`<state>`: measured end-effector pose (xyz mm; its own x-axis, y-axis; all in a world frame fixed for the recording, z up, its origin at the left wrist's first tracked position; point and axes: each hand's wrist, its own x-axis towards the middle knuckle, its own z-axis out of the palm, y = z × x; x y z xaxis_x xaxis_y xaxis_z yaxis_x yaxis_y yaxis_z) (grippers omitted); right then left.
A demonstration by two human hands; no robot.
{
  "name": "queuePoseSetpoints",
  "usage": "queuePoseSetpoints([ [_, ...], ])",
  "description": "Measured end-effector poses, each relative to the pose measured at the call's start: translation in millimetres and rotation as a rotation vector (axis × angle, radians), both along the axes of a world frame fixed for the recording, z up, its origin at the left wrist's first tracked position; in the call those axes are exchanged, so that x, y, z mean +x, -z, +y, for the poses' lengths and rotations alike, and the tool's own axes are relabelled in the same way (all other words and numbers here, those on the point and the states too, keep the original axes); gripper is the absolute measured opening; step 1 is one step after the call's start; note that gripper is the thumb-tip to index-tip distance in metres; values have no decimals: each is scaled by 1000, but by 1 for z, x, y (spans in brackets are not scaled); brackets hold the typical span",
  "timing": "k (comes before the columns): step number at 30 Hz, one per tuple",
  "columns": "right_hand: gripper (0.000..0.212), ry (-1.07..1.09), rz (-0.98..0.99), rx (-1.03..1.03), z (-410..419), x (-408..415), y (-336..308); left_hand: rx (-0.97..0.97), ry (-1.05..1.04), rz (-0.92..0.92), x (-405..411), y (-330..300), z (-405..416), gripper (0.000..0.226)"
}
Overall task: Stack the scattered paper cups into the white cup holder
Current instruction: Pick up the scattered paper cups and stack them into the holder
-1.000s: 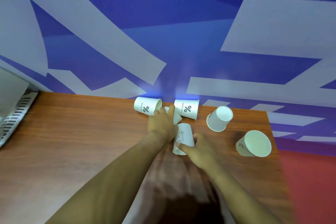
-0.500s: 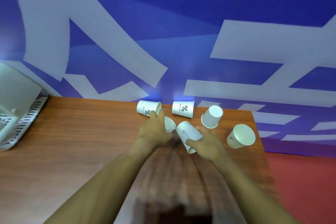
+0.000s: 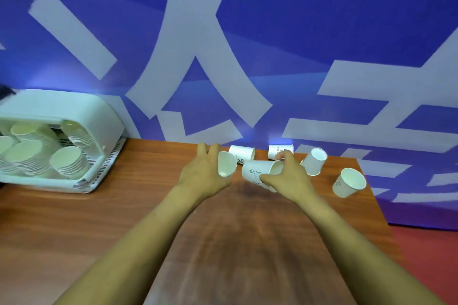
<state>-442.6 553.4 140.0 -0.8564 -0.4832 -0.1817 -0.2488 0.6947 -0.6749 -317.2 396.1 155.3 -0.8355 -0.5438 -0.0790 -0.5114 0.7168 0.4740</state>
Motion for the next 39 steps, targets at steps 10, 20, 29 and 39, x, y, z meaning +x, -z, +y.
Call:
queuePoseSetpoints([
  [10, 64, -36, 61, 56, -120, 139, -14, -4, 9, 25, 146, -17, -130, 74],
  [20, 67, -20, 56, 58, -195, 207, -18, 45, -55, 70, 209, -12, -208, 69],
  [29, 65, -115, 64, 78, -238, 192, -6, -44, -137, 13, 216, -2, -241, 68],
  [39, 61, -93, 33, 145, -283, 204, -6, -119, -266, 151, 239, 2, -333, 73],
])
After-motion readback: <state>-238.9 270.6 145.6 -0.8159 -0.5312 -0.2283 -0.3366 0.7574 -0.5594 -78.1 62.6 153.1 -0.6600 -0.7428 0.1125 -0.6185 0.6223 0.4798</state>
